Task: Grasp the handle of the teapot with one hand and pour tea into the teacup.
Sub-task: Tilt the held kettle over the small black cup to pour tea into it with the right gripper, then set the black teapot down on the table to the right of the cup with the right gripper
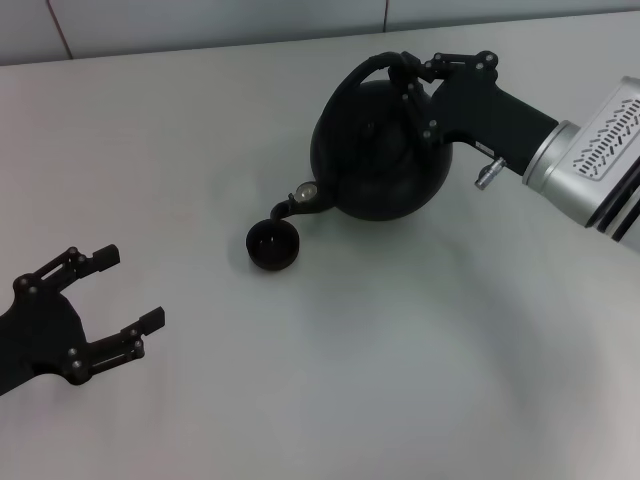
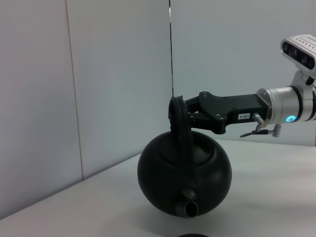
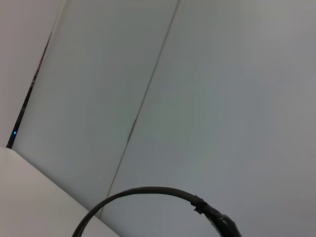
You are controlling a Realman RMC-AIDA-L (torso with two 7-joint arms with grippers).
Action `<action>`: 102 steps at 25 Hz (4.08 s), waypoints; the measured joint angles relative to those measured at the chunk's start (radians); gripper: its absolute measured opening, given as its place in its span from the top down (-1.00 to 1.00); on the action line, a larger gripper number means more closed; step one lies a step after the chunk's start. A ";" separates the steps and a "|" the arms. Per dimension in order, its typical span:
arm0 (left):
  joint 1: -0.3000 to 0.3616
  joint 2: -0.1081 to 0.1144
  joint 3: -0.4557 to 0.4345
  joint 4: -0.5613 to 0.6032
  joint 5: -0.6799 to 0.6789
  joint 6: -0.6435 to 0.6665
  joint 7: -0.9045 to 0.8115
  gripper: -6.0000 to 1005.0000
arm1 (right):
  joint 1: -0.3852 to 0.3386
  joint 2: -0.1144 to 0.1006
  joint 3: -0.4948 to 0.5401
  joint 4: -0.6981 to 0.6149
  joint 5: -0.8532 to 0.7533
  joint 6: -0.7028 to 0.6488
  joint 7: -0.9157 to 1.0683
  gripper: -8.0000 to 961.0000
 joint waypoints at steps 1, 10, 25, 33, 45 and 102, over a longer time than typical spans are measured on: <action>0.000 0.000 0.000 0.000 0.000 0.000 0.000 -0.72 | 0.001 0.000 -0.002 0.000 0.000 0.000 -0.008 0.80; -0.001 0.000 0.000 0.000 0.000 -0.001 0.000 -0.72 | 0.012 0.001 -0.008 -0.014 0.000 -0.004 -0.049 0.80; -0.009 0.000 0.000 0.000 0.000 -0.001 0.000 -0.72 | 0.018 0.001 -0.017 -0.013 0.000 -0.005 -0.114 0.80; -0.010 0.000 0.000 0.000 0.000 -0.002 0.000 -0.72 | 0.020 0.001 -0.018 -0.009 0.000 -0.002 -0.121 0.80; -0.010 0.000 0.000 0.000 -0.001 -0.003 0.000 -0.72 | 0.002 0.004 -0.003 0.009 0.015 -0.007 -0.023 0.80; -0.023 0.000 0.000 -0.002 -0.003 -0.003 0.000 -0.72 | -0.142 0.006 0.118 0.083 0.106 0.056 0.169 0.80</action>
